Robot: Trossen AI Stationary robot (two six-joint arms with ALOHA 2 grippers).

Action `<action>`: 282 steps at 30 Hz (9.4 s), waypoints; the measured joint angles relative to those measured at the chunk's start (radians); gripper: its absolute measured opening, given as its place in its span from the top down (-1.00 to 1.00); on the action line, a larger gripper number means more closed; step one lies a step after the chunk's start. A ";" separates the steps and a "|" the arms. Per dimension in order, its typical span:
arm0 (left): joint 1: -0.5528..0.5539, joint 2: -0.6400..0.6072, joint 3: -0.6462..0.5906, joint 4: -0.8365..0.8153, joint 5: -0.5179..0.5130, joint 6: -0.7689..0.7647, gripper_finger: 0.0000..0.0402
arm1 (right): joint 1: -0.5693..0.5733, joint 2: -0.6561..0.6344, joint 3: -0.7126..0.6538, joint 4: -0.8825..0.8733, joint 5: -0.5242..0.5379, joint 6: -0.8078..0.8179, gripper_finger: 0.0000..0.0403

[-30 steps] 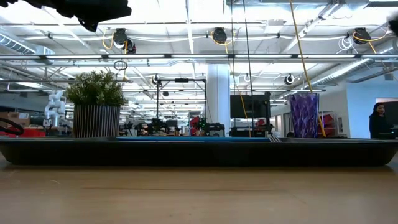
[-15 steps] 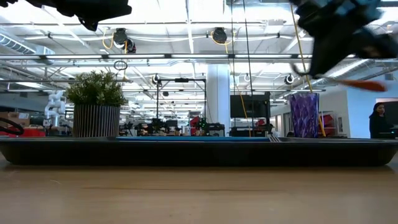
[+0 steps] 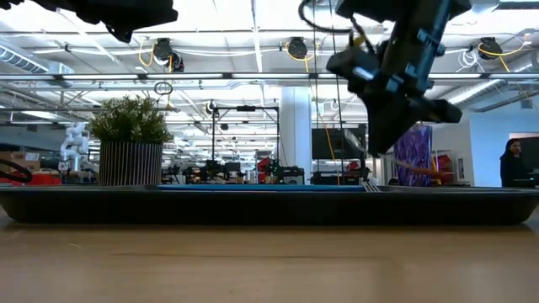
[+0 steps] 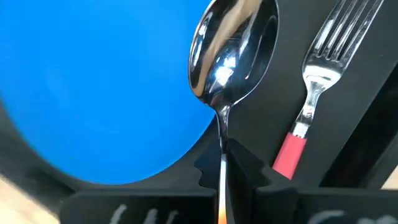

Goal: Pick and place plate/cup/fork/spoon on tray
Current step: Put the orange spoon on the black tray between the blue plate and the pink fork

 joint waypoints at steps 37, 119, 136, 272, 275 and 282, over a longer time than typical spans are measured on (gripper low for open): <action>0.000 0.000 0.000 -0.015 0.000 -0.008 0.37 | -0.082 0.151 0.001 0.027 0.004 0.055 0.81; 0.294 0.000 0.000 -0.004 -0.027 0.126 0.37 | -0.553 -0.015 -0.085 0.234 -0.520 -1.521 0.81; 0.360 0.000 0.000 -0.035 -0.026 0.111 0.37 | -0.515 0.059 -0.085 0.243 -0.472 -1.632 0.80; 0.355 0.000 0.000 -0.041 0.037 0.131 0.37 | -0.366 -0.087 -0.264 0.344 -0.182 -0.643 1.00; 0.355 0.000 0.000 -0.049 0.037 0.164 0.37 | -0.363 -0.087 -0.264 0.344 -0.181 -0.594 1.00; 0.355 0.000 0.000 -0.100 0.039 0.157 0.37 | -0.363 -0.087 -0.264 0.348 -0.177 -0.555 1.00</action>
